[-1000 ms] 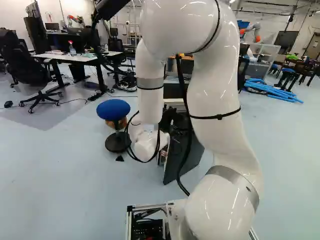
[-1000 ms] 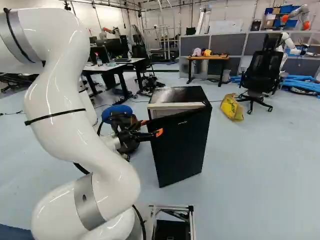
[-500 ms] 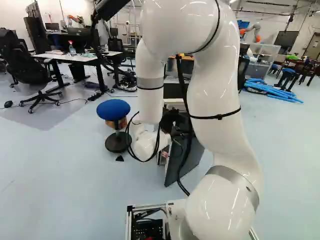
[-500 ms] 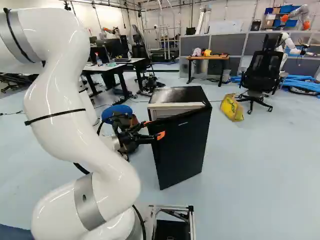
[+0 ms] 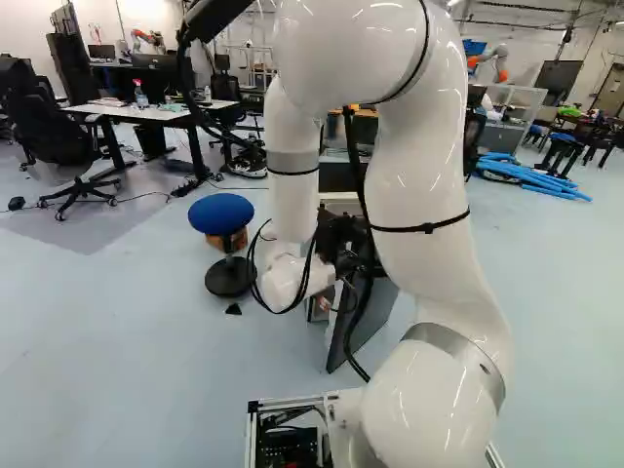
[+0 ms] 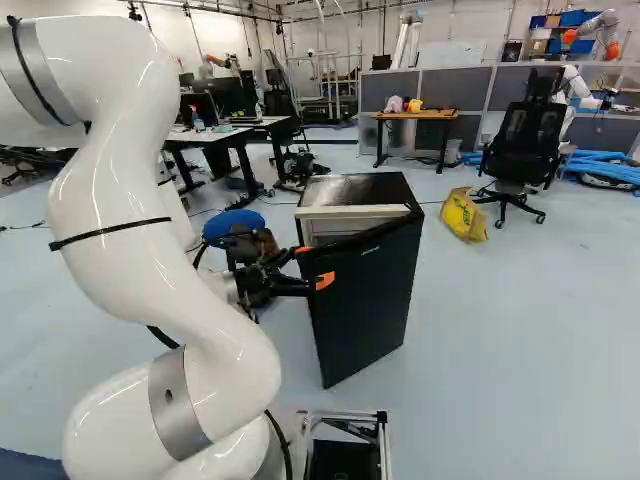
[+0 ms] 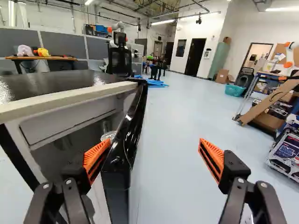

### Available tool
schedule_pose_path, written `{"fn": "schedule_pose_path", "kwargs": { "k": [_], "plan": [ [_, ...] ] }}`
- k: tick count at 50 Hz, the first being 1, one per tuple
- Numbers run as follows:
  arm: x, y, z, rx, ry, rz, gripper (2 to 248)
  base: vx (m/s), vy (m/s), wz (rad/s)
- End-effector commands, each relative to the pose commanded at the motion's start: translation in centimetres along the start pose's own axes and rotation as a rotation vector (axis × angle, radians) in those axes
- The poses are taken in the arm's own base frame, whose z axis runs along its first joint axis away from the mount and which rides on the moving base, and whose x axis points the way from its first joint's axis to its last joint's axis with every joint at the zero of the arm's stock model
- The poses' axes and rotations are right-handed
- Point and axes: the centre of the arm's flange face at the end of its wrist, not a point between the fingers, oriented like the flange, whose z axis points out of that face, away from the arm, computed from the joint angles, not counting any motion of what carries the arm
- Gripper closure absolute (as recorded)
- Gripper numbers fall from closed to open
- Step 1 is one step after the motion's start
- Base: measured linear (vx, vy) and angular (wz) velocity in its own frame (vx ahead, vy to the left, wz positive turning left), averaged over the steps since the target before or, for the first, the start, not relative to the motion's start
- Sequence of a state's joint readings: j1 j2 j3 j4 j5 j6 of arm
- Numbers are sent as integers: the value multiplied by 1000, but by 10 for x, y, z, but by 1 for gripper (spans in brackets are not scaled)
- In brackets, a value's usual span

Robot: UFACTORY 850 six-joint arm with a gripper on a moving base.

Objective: Grab a drink from the fridge

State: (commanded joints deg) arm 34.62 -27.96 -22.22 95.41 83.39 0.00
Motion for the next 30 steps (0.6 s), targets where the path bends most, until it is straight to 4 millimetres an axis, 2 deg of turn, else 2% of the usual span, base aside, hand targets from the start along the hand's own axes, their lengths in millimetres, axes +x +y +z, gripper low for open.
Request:
{"fn": "schedule_pose_path", "kwargs": {
  "k": [30],
  "plan": [
    [0, 16, -1, -176, -3, 21, 3, 0, 0, 0]
  ]
}}
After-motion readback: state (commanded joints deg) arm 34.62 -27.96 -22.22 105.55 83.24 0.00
